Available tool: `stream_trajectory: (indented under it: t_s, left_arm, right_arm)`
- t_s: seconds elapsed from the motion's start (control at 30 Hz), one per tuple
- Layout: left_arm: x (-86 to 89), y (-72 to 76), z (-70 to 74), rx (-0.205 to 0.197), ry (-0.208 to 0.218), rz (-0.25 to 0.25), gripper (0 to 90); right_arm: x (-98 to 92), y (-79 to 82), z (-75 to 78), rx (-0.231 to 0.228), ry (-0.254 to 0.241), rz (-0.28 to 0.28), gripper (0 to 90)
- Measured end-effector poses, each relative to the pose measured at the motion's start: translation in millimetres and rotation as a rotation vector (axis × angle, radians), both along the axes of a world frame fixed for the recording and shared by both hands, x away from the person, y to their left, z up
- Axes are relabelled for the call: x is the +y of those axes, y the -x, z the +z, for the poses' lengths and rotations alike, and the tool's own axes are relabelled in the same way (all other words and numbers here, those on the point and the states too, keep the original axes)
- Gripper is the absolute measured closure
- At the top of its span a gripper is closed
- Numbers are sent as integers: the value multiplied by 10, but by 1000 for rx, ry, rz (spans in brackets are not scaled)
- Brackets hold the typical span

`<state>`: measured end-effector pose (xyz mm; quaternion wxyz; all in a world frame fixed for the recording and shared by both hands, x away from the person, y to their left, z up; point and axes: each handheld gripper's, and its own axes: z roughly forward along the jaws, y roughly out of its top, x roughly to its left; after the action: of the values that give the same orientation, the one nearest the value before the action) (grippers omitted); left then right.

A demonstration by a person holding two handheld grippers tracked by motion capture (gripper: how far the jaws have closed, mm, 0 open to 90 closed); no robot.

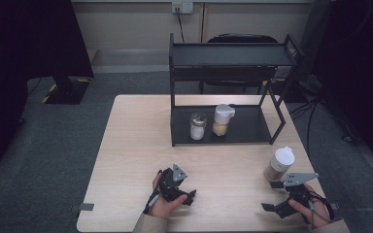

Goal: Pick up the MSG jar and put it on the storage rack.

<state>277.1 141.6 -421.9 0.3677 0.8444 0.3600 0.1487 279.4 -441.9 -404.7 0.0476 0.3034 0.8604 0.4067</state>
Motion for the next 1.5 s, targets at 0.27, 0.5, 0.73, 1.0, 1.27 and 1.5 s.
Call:
stream_trajectory:
  t_s: [0.27,0.5,0.73,1.0,1.27,1.5]
  left_arm:
    - [0,0,0,0,0,0,0]
    - [0,0,0,0,0,0,0]
    - [0,0,0,0,0,0,0]
    - [0,0,0,0,0,0,0]
    - [0,0,0,0,0,0,0]
    - [0,0,0,0,0,0,0]
  right_arm:
    - [-82,38,23,2,6,-38,16]
    - [-109,53,33,1,17,-74,16]
    - [-110,71,40,0,31,-113,17]
    - [-103,123,57,-14,47,-184,17]
    - [-73,194,55,-41,49,-271,17]
    - [-69,198,59,-48,36,-297,17]
